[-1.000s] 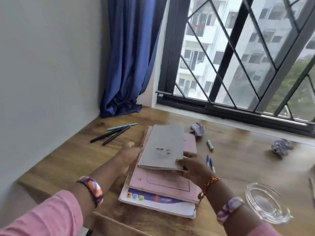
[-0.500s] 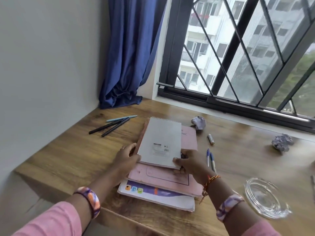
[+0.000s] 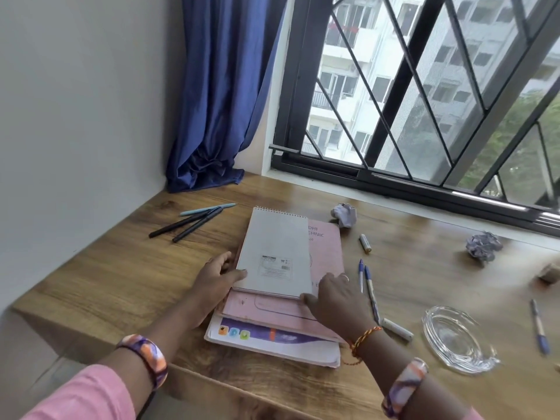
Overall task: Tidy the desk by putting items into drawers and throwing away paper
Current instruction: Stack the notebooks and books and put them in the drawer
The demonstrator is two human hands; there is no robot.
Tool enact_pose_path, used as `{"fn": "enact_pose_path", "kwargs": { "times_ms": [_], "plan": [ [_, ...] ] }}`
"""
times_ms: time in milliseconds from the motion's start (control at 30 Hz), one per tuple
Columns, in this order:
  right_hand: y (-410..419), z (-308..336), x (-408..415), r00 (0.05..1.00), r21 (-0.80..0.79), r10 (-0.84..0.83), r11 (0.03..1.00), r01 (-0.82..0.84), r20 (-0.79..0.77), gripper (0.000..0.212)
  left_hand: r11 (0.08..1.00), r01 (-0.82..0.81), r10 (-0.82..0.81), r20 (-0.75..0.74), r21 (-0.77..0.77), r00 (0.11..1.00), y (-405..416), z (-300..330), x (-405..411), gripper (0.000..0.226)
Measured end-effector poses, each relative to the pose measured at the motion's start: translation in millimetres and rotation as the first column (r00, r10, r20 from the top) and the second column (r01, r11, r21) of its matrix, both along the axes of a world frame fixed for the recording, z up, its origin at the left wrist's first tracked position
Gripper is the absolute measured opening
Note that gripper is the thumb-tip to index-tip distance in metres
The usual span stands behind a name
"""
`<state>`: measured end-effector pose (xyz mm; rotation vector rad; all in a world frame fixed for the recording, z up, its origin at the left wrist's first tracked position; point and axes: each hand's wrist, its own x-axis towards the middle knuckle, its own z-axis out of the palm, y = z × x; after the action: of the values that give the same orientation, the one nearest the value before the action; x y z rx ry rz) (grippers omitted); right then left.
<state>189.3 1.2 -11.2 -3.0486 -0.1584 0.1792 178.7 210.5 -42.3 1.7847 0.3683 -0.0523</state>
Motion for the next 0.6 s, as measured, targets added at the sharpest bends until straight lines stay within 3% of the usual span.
{"fn": "enact_pose_path", "kwargs": {
  "times_ms": [133,233,300,400,467,533,600],
  "plan": [
    [-14,-1,-12,0.997,0.016,-0.06,0.998,0.061,-0.052,0.06,0.998,0.044,-0.042,-0.052,0.037,0.998,-4,11,2,0.045],
    [-18,-3,-15,0.98,0.21,-0.13,0.965,0.16,-0.15,0.075,0.995,0.014,-0.024,-0.097,-0.103,0.995,-9,20,11,0.024],
    [-21,-1,-15,0.966,0.386,-0.173,0.892,0.236,-0.19,0.067,0.969,-0.065,0.03,-0.151,-0.238,0.988,-9,30,16,0.012],
    [-27,5,-17,0.934,0.653,-0.212,0.67,0.352,-0.286,0.016,0.899,-0.123,0.02,-0.242,-0.42,0.97,-5,38,21,0.013],
    [-30,6,-18,0.916,0.759,-0.22,0.512,0.402,-0.336,0.03,0.86,-0.071,-0.072,-0.258,-0.506,0.964,-3,42,19,0.015],
    [-33,6,-18,0.872,0.807,-0.232,0.335,0.487,-0.43,0.03,0.857,-0.012,-0.13,-0.239,-0.516,0.962,-6,42,19,0.019],
    [-34,7,-23,0.834,0.806,-0.208,0.22,0.549,-0.511,0.026,0.859,0.024,-0.146,-0.2,-0.512,0.969,-7,49,14,0.022]
  ]
}}
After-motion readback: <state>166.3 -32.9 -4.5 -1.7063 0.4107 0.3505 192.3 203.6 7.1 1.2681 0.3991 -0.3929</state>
